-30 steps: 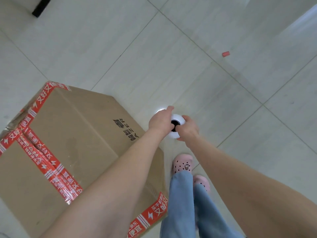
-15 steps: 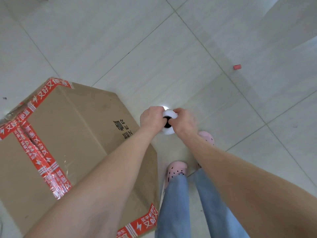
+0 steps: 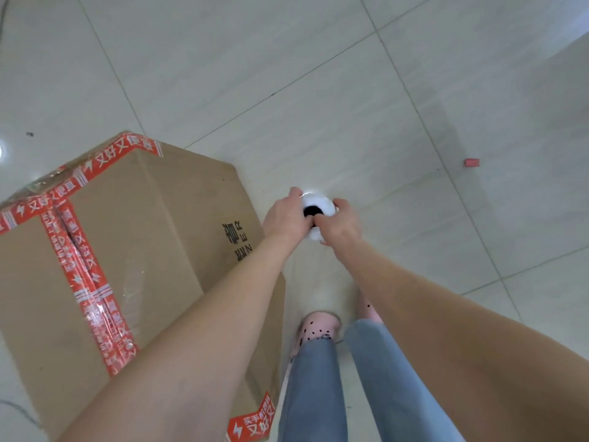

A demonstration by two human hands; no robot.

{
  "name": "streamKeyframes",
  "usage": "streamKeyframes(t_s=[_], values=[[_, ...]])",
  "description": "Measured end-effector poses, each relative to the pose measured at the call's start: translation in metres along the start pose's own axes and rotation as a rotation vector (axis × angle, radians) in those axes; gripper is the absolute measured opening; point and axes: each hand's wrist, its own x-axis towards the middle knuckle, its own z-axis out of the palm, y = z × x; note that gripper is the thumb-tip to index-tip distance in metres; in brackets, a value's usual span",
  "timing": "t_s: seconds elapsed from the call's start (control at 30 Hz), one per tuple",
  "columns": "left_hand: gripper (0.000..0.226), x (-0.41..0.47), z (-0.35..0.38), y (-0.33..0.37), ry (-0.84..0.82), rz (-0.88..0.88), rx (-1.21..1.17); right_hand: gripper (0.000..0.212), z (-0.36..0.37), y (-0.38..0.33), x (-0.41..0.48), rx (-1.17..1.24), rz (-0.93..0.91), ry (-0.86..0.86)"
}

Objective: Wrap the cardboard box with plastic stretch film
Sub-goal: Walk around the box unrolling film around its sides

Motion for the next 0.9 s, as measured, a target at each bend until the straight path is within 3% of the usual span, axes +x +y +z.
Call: streamKeyframes(t_s=[0.07,0.33,0.57,0.67,0.8,0.9], values=[[0.047,0.008,-0.009,0.007,-0.023,0.104,0.045,0.032,-0.002,-0.004,0.004,-0.064,-0.034,-0.023],[0.031,0.027,-0.030,0.003,0.025,0.065,0.025,0.024,0.000,-0.035,0.020,-0.275,-0.110,-0.038],[0.015,0.037,-0.049,-0.027,0.129,-0.179,-0.123,0.024,0.025,-0.063,0.021,-0.259,-0.256,-0.083],[0.019,0.040,-0.056,-0.041,0.121,-0.235,-0.147,0.038,0.042,-0.066,0.024,-0.190,-0.136,-0.130],[0.026,0.040,-0.060,-0.046,0.080,-0.191,-0.007,0.049,0.052,-0.070,0.022,0.010,0.094,-0.260],[0.049,0.043,-0.062,-0.046,0.039,-0.085,-0.012,0.051,0.053,-0.073,0.025,0.054,0.129,-0.275]])
